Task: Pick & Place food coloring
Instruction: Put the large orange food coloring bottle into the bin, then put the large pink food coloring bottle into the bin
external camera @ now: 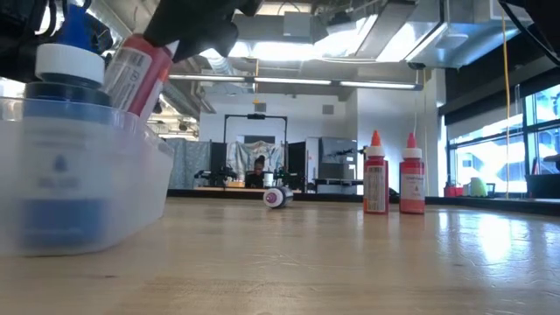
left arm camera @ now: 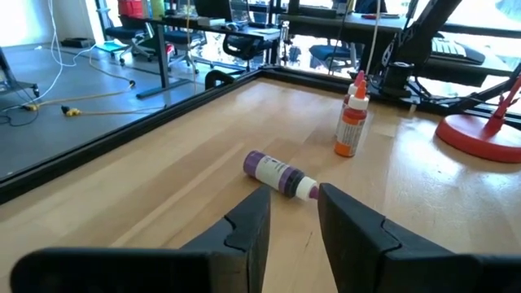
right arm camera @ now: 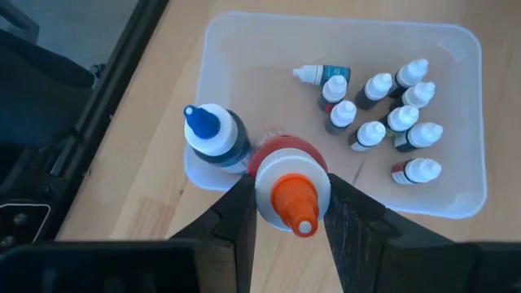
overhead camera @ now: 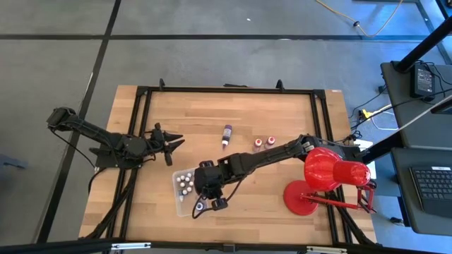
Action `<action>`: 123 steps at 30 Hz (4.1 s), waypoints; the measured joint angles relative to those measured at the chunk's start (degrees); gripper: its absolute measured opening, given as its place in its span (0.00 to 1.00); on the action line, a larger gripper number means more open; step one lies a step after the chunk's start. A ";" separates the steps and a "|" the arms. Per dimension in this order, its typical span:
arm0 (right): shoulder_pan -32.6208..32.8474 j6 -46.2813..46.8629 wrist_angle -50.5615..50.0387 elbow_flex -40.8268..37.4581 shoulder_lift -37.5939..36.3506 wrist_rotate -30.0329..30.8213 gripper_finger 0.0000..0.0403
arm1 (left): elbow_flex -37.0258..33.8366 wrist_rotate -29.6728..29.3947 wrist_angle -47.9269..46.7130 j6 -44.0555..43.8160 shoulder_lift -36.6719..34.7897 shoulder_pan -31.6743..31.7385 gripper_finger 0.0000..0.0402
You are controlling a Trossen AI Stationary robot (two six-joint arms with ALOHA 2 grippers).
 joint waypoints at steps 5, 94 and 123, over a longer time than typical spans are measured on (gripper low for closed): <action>0.00 -0.02 0.94 0.00 0.00 -0.01 0.30 | 0.00 -0.01 0.00 -0.02 0.00 0.00 0.24; -14.15 16.56 21.89 -71.59 -55.97 23.64 0.43 | 0.00 0.78 -1.90 0.00 -0.01 -0.01 0.25; -17.71 32.03 3.90 -72.39 -56.28 28.90 0.70 | 0.00 -1.62 -1.92 0.00 -0.01 -0.01 0.25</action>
